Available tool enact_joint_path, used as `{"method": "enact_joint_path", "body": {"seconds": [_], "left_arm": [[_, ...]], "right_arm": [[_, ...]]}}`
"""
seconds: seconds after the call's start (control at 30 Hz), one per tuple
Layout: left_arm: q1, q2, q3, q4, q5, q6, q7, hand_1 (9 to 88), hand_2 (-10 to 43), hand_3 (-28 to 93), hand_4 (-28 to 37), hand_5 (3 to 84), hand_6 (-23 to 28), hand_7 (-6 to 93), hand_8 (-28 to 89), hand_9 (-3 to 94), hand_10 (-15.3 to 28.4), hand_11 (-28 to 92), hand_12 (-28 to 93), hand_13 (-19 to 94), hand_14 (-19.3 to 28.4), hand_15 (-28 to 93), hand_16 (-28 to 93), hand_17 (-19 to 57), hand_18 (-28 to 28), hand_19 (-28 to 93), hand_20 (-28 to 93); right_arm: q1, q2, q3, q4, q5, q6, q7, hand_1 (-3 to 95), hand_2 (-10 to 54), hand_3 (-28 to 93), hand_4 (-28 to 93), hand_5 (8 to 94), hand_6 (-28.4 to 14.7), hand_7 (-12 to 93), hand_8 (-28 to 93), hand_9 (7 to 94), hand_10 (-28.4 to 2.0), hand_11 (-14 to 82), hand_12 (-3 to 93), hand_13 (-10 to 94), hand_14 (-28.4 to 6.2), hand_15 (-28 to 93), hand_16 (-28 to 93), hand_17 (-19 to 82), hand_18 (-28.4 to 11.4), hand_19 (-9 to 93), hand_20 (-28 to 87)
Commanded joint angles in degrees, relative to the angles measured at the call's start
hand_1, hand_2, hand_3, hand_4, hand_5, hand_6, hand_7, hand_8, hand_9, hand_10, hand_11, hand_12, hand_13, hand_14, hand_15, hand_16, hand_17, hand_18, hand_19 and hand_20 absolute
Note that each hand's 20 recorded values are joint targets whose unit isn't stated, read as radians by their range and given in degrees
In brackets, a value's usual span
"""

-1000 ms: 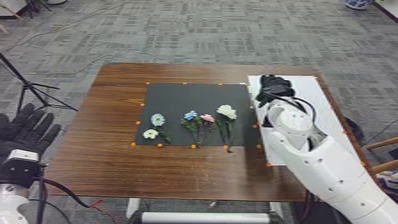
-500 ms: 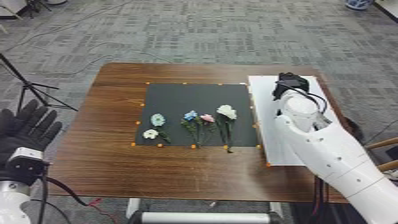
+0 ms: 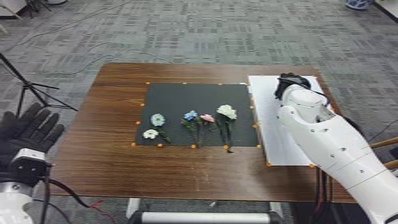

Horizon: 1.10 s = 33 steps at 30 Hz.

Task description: Arrange flowers

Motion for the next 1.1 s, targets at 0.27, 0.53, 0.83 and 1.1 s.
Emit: {"method": "enact_joint_path", "body": {"seconds": [0.27,0.53,0.83,1.1], "left_arm": [[-0.06,0.21,0.13,-0.38,-1.1,-0.38,0.65,26.1,16.9,68,-28.3,36.0,7.6,10.8,-7,30.5,13.5,15,12,22,13.3,28,-4,-4.7,10.8,24,11],[0.16,-0.18,-0.12,-0.45,-0.78,-0.4,0.09,26.0,17.0,68,-28.3,35.9,7.6,10.7,-7,30.5,13.5,15,12,22,13.4,28,-4,-4.7,10.8,24,11],[-1.35,0.63,-0.22,0.48,-0.58,-1.38,-0.93,25.9,17.1,69,-28.3,35.9,7.6,10.8,-7,30.6,13.5,15,12,22,13.4,28,-4,-4.7,10.7,24,11],[-1.65,0.62,-0.7,0.67,-0.25,-1.78,-1.54,25.9,17.1,69,-28.3,35.9,7.6,10.6,-7,30.6,13.4,15,12,22,13.4,28,-4,-4.6,10.7,24,11]], "right_arm": [[0.05,-0.46,-0.45,1.75,-0.5,0.65,1.0,58.6,-9.5,72,-28,53.6,-5.7,13,-10,57.1,-16.7,14.5,14.6,65,-7.0,68,34,35,-25.8,86,33],[-0.99,0.06,-0.86,1.56,-1.14,1.68,1.59,63.2,-9.5,65,-28,69.3,-2.2,23,4,79.9,-9.3,11.4,36.6,72,-6.2,66,37,38,-24.7,87,36],[-8.62,4.94,1.77,-12.69,0.97,5.21,2.19,60.2,-9.5,67,-28,74.1,-0.7,35,16,84.4,-9.3,17.3,45.2,75,-7.6,68,32,40,-25.1,89,36],[-16.46,7.64,4.38,-26.69,1.65,4.57,-0.3,59.6,-9.5,69,-28,74.5,-1.8,34,18,84.5,-10.1,17.0,44.7,75,-7.7,68,31,40,-25.5,89,36]]}}
